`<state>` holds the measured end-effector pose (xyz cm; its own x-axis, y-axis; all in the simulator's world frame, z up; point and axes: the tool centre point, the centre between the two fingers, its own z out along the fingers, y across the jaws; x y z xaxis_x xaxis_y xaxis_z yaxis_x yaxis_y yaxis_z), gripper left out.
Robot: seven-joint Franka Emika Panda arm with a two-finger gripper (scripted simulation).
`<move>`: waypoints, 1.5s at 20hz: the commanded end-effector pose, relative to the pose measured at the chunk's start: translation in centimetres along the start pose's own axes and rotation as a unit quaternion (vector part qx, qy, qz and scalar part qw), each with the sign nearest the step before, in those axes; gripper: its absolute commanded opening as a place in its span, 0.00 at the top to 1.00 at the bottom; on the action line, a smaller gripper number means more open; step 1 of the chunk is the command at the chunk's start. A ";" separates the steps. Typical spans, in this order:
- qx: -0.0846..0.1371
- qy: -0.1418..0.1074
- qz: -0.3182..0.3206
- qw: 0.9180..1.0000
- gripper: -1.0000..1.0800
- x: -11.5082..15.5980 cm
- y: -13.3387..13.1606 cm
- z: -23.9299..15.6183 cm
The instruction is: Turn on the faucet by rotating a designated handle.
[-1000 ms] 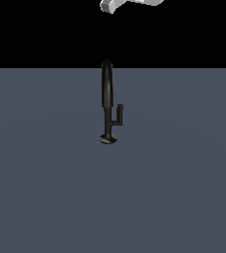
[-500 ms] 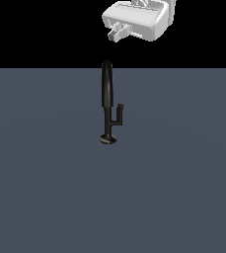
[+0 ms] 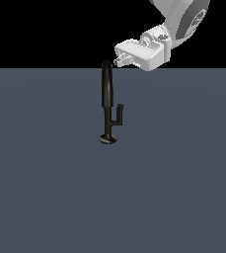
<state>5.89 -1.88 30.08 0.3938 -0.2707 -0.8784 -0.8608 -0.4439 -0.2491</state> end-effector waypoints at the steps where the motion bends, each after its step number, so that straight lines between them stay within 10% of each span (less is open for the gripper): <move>1: 0.024 -0.025 0.024 0.999 1.00 2.2 -0.2 0.2; 16: 0.158 -0.160 0.159 0.961 1.00 13.9 0.2 3.2; 30: 0.182 -0.185 0.184 0.948 1.00 15.8 0.6 4.4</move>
<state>10.27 -2.67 14.16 -0.0370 -0.0018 -0.9993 -0.9987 -0.0350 0.0370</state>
